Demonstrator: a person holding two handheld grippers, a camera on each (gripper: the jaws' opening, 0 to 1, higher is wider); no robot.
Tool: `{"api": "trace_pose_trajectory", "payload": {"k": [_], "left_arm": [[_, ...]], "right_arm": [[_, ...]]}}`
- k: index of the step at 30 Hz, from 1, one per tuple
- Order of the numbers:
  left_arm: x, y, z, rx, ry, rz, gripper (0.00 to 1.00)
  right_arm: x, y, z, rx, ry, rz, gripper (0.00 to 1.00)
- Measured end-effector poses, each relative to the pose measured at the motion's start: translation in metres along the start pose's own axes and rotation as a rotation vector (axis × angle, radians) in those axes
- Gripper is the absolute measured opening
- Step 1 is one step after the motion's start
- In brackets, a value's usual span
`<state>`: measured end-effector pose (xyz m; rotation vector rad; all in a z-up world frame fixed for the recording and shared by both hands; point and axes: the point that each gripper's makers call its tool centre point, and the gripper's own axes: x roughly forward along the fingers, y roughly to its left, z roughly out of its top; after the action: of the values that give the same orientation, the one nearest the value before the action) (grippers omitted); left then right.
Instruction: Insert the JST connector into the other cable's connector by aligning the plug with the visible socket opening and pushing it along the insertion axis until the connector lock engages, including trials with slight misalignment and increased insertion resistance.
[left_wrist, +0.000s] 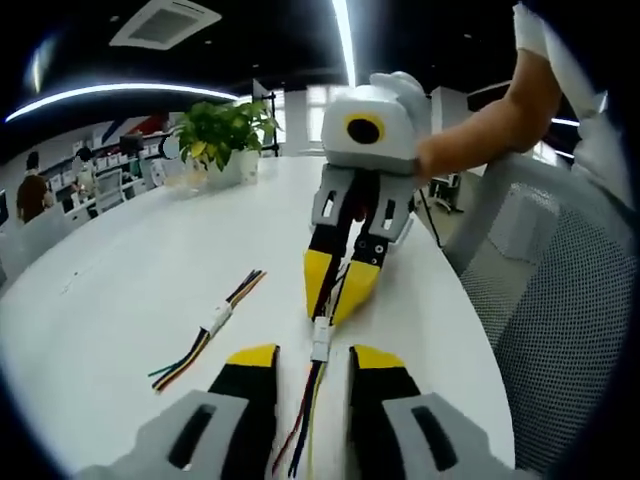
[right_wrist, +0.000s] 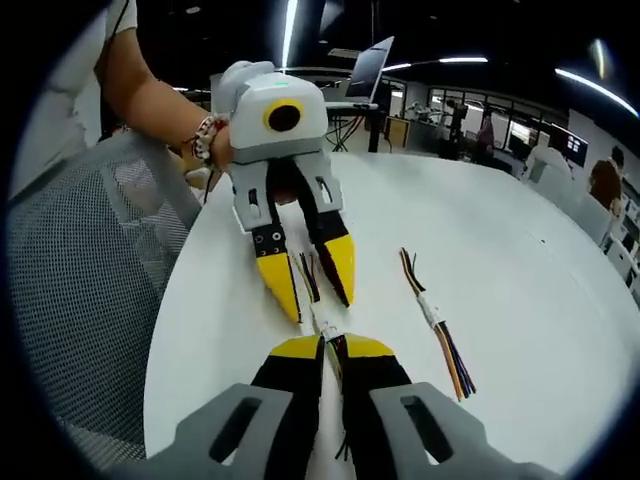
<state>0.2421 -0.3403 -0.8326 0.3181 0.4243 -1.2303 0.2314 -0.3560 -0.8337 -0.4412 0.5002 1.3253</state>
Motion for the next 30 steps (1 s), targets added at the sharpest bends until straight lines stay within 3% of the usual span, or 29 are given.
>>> {"api": "trace_pose_trajectory", "payload": {"k": [2, 4, 7, 9, 16, 30], "left_arm": [[-0.003, 0.001, -0.001, -0.007, -0.004, -0.007, 0.14], [-0.004, -0.001, 0.0, -0.043, -0.017, -0.014, 0.13], [-0.003, -0.005, -0.001, -0.03, -0.02, -0.025, 0.09], [-0.004, -0.006, 0.001, -0.004, -0.031, -0.026, 0.0], [-0.005, -0.006, 0.005, 0.002, -0.052, -0.039, 0.0], [-0.006, -0.008, 0.004, 0.029, -0.033, -0.048, 0.0]], "right_arm": [[-0.001, -0.001, 0.003, 0.03, -0.022, -0.001, 0.03], [-0.002, -0.002, 0.006, 0.049, -0.046, -0.004, 0.03], [-0.003, 0.0, 0.011, 0.065, -0.067, 0.001, 0.03], [-0.002, 0.002, 0.01, 0.058, -0.064, 0.007, 0.03], [-0.004, 0.001, 0.011, 0.066, -0.08, -0.001, 0.03], [0.0, 0.004, 0.011, 0.09, -0.068, 0.016, 0.03]]}}
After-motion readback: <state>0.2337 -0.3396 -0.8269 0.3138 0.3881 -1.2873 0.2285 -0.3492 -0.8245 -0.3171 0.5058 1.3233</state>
